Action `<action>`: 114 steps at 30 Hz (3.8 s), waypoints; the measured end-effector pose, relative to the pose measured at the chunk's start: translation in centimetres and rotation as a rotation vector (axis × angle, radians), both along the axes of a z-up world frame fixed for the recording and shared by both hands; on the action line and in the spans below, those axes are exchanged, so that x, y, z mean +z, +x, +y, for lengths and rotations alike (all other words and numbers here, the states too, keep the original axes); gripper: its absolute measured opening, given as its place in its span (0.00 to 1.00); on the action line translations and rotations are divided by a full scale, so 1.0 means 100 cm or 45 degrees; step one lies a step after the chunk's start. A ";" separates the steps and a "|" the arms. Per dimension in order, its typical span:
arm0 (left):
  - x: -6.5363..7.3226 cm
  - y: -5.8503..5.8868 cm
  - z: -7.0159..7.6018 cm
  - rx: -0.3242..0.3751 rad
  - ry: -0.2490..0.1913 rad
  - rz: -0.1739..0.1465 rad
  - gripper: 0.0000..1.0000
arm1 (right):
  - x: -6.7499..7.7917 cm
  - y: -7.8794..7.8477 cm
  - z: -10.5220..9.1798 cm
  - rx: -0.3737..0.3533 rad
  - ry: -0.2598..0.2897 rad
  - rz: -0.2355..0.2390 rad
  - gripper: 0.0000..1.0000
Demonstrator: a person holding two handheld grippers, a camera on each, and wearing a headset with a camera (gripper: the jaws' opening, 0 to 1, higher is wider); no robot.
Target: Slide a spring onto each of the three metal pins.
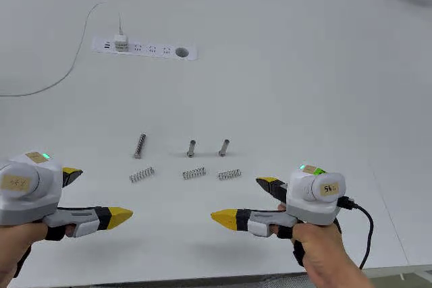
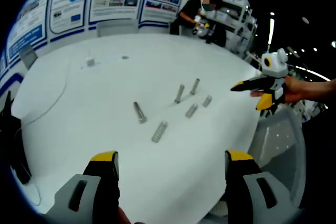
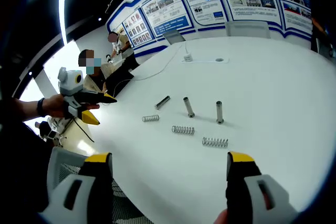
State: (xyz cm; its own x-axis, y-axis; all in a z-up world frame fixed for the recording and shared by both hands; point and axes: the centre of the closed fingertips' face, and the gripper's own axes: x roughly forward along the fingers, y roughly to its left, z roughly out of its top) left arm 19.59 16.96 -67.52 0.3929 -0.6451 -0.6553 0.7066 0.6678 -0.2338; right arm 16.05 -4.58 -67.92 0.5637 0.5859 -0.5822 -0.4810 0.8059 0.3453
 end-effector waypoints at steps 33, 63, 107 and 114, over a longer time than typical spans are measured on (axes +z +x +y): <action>-0.017 0.064 -0.022 0.034 -0.001 0.006 0.76 | 0.001 -0.008 -0.003 -0.026 0.020 0.029 0.91; -0.061 0.123 -0.056 0.094 0.021 0.049 0.56 | 0.001 -0.015 -0.005 -0.054 0.043 0.047 0.90; -0.077 0.146 -0.054 0.226 0.222 -0.021 0.07 | 0.004 -0.011 -0.004 -0.073 0.063 0.047 0.90; -0.063 0.144 -0.046 0.256 0.183 -0.051 0.07 | 0.002 -0.012 -0.006 -0.081 0.068 0.050 0.90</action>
State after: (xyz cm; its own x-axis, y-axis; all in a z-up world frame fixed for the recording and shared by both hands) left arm 33.97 12.36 -73.85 0.5315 -0.4526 -0.7160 0.5631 0.8202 -0.1005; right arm 14.81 -5.14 -67.69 0.5780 0.5804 -0.5737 -0.4148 0.8143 0.4059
